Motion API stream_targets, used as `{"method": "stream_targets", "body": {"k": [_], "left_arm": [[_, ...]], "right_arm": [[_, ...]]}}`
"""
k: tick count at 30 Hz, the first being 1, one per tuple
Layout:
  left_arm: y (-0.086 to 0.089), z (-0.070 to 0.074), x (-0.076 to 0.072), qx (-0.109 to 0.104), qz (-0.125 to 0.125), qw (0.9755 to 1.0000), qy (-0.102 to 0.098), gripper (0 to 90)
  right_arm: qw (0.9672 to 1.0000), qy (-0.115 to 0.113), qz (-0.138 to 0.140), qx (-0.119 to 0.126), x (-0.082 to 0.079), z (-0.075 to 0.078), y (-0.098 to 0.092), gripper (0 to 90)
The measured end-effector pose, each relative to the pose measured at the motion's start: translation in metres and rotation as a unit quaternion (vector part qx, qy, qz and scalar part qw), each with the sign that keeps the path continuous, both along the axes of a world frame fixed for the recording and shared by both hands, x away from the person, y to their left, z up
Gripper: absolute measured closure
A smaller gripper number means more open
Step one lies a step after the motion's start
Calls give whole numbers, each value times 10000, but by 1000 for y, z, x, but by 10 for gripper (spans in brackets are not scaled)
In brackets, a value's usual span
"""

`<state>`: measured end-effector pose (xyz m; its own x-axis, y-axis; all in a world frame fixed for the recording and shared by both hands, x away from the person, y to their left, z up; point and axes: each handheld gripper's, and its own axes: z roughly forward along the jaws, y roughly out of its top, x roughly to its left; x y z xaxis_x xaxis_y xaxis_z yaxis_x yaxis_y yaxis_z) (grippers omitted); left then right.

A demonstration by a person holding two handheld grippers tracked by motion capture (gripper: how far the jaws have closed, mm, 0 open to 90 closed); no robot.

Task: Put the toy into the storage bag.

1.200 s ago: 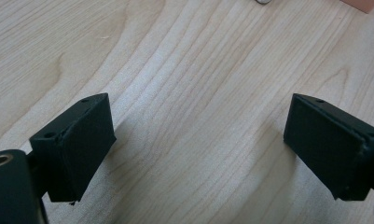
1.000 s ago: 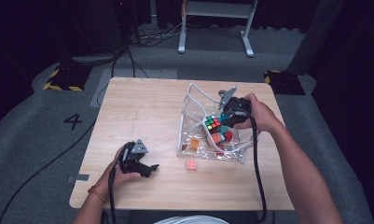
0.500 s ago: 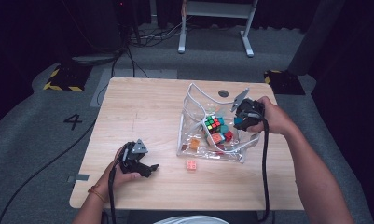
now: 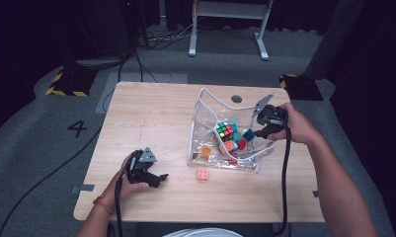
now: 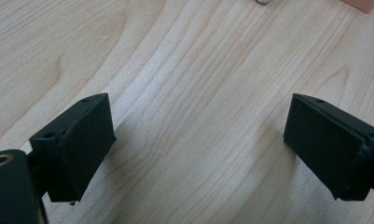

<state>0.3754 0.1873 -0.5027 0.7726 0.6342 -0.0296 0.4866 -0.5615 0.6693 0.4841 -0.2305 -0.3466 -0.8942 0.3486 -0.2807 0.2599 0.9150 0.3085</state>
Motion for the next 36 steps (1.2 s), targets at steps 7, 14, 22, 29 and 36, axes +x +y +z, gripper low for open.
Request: {"method": "stream_targets", "body": {"k": [7, 14, 22, 29, 36], "left_arm": [[0, 0, 0, -1, 0, 10000, 3, 86], [0, 0, 0, 0, 1, 10000, 2, 86], [0, 0, 0, 1, -1, 10000, 0, 86], [0, 0, 0, 0, 1, 10000, 2, 86], [0, 0, 0, -25, -11, 10000, 23, 86]], "right_arm": [[9988, -113, 15, 485, -5, 5, -5, 429], [9937, -527, -203, 972, -18, 19, -20, 355], [9730, -1076, -564, 1964, -42, 32, -51, 310], [9589, -1302, -602, 2448, -61, 36, -72, 314], [9482, -1430, -674, 2756, -80, 33, -89, 313]]}}
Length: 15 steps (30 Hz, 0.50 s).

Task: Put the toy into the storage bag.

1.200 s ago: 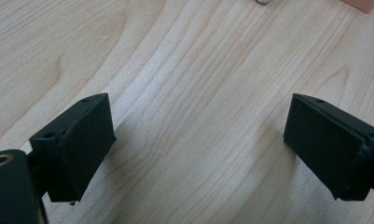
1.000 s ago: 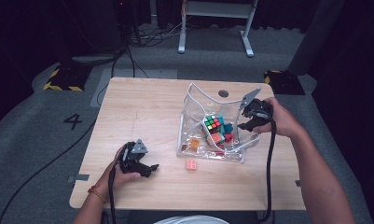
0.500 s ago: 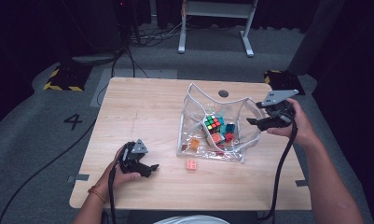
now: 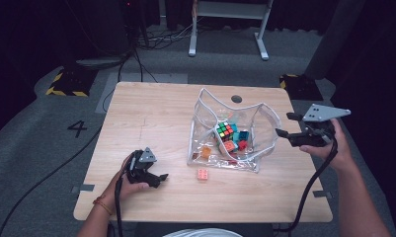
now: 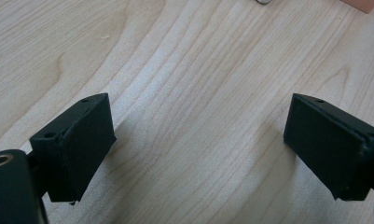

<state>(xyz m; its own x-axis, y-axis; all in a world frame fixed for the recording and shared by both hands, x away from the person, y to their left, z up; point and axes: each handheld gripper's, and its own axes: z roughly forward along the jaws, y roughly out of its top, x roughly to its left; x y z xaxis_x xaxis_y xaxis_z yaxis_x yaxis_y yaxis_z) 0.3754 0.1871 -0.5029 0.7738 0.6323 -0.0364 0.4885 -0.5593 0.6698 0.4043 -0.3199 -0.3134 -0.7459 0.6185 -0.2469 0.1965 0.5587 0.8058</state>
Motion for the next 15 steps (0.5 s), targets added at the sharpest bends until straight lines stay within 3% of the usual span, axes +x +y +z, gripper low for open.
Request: {"method": "stream_targets", "body": {"k": [8, 15], "left_arm": [[0, 0, 0, 2, 10, 10000, -4, 87], [0, 0, 0, -5, 11, 10000, 4, 87]], "right_arm": [[9999, 62, 59, 137, -18, -13, -12, 307], [9996, 228, 59, 179, -27, -44, -18, 307]]}}
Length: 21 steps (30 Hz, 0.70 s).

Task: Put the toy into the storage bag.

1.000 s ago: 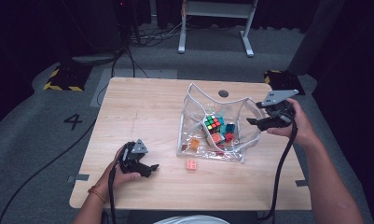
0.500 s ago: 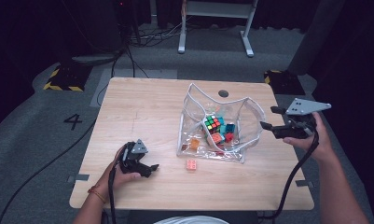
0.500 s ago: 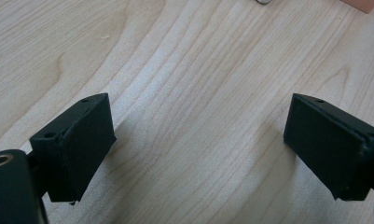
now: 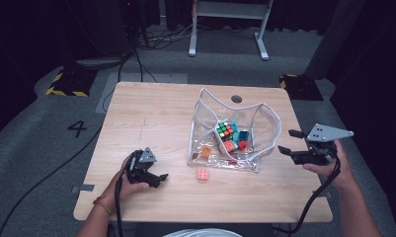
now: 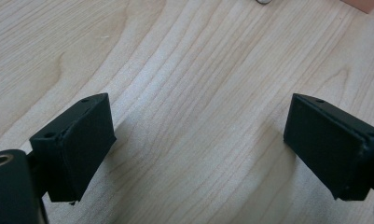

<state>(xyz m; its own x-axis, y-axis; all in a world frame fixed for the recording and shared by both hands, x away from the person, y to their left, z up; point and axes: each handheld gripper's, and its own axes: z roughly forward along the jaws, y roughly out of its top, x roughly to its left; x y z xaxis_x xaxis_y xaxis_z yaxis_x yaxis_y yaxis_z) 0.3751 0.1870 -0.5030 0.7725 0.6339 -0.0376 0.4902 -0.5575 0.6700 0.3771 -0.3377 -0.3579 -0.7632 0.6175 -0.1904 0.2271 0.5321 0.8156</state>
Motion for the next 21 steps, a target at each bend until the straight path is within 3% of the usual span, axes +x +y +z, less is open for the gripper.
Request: {"method": "stream_targets", "body": {"k": [7, 20, 21], "left_arm": [[0, 0, 0, -3, -1, 10000, 14, 87], [0, 0, 0, 13, -10, 10000, -3, 87], [0, 0, 0, 17, -6, 10000, -5, 87]], "right_arm": [[9988, 388, 162, 261, -10, -42, 2, 320], [9961, 714, 470, 221, -34, -94, 30, 405], [9950, 818, 528, 227, -36, -97, 33, 406]]}}
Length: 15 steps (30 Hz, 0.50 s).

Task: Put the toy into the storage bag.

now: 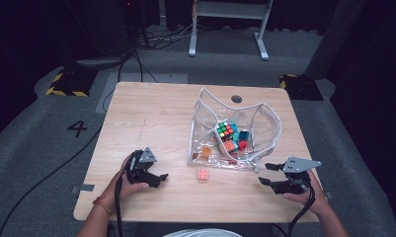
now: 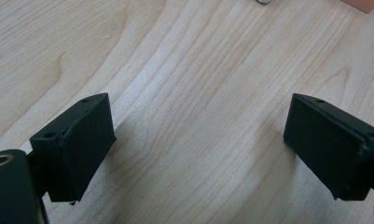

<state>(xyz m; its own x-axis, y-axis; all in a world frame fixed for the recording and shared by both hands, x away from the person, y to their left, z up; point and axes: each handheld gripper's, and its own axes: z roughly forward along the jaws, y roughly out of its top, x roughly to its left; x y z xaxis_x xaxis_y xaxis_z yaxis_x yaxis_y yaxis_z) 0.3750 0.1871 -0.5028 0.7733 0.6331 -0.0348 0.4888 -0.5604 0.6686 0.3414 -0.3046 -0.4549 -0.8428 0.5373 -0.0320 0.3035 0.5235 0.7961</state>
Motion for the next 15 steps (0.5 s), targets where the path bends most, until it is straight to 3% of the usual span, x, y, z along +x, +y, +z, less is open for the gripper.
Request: {"method": "stream_targets", "body": {"k": [6, 10, 12, 13, 15], "left_arm": [[0, 0, 0, -5, -1, 10000, -1, 87], [0, 0, 0, -6, -3, 10000, 4, 87], [0, 0, 0, -4, -3, 10000, 0, 87], [0, 0, 0, -5, -2, 10000, 0, 87], [0, 0, 0, -3, -5, 10000, 3, 87]], "right_arm": [[9995, 88, 278, -86, 1, -15, 22, 407], [9990, 175, 414, -10, 2, -23, 39, 425], [9983, 209, 539, -41, 2, -27, 52, 426], [9980, 334, 518, -132, 0, -28, 58, 426], [9975, 311, 605, -178, 1, -32, 69, 425]]}}
